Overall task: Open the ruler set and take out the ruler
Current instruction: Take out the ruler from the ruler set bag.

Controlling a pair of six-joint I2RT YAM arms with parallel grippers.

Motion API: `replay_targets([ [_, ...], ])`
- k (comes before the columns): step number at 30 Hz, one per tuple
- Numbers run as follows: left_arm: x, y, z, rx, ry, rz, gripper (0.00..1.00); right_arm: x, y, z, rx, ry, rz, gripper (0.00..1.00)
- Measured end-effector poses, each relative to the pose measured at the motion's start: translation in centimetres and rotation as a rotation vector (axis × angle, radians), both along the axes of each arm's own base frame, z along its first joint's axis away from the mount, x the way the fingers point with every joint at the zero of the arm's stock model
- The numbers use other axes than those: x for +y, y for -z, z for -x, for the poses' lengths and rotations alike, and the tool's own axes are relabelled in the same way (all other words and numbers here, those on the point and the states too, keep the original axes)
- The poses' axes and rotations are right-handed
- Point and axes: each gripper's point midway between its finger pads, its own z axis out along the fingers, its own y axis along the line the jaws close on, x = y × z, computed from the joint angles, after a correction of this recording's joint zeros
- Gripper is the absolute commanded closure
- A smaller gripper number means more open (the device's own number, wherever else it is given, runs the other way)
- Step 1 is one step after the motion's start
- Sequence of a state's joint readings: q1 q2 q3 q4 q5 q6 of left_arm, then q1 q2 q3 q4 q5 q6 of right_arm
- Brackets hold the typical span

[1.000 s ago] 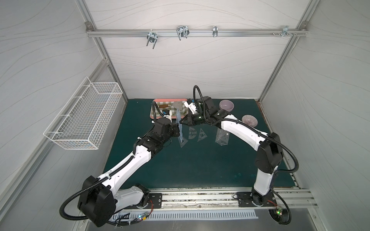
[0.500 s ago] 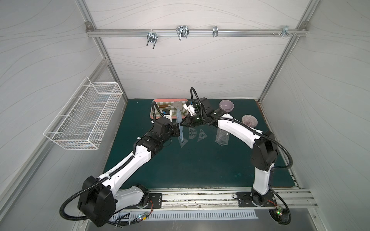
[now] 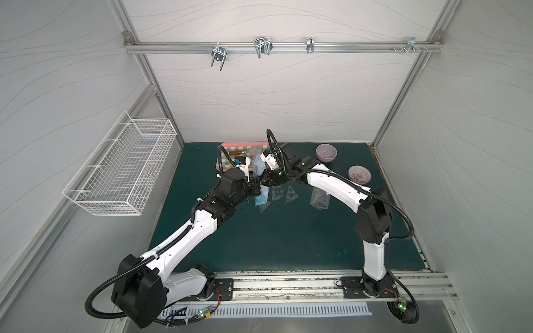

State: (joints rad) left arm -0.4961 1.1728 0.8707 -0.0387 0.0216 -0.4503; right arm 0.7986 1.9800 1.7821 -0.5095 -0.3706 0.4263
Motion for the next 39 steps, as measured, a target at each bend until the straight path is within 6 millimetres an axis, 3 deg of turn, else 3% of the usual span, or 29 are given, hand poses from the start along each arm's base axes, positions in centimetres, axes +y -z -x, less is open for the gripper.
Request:
replay_targets([
  [3, -0.2, -0.1, 0.0, -0.003, 0.009, 0.006, 1.00, 0.0, 0.1, 0.0, -0.001, 0.001, 0.003, 0.65],
  [16, 0.1, -1.1, 0.1, -0.028, 0.008, 0.022, 1.00, 1.3, 0.3, 0.4, 0.043, -0.044, -0.062, 0.66],
  [24, 0.3, -0.7, 0.1, -0.014, 0.002, 0.013, 1.00, 2.1, 1.0, 0.8, 0.089, -0.080, -0.097, 0.71],
  [36, 0.3, -0.8, 0.1, -0.029, 0.006, -0.005, 1.00, 2.8, 1.0, 1.7, 0.129, -0.131, -0.132, 0.86],
  [39, 0.5, -0.8, 0.0, -0.034, 0.000, -0.013, 1.00, 2.9, 0.9, 1.8, 0.131, -0.140, -0.139, 0.94],
])
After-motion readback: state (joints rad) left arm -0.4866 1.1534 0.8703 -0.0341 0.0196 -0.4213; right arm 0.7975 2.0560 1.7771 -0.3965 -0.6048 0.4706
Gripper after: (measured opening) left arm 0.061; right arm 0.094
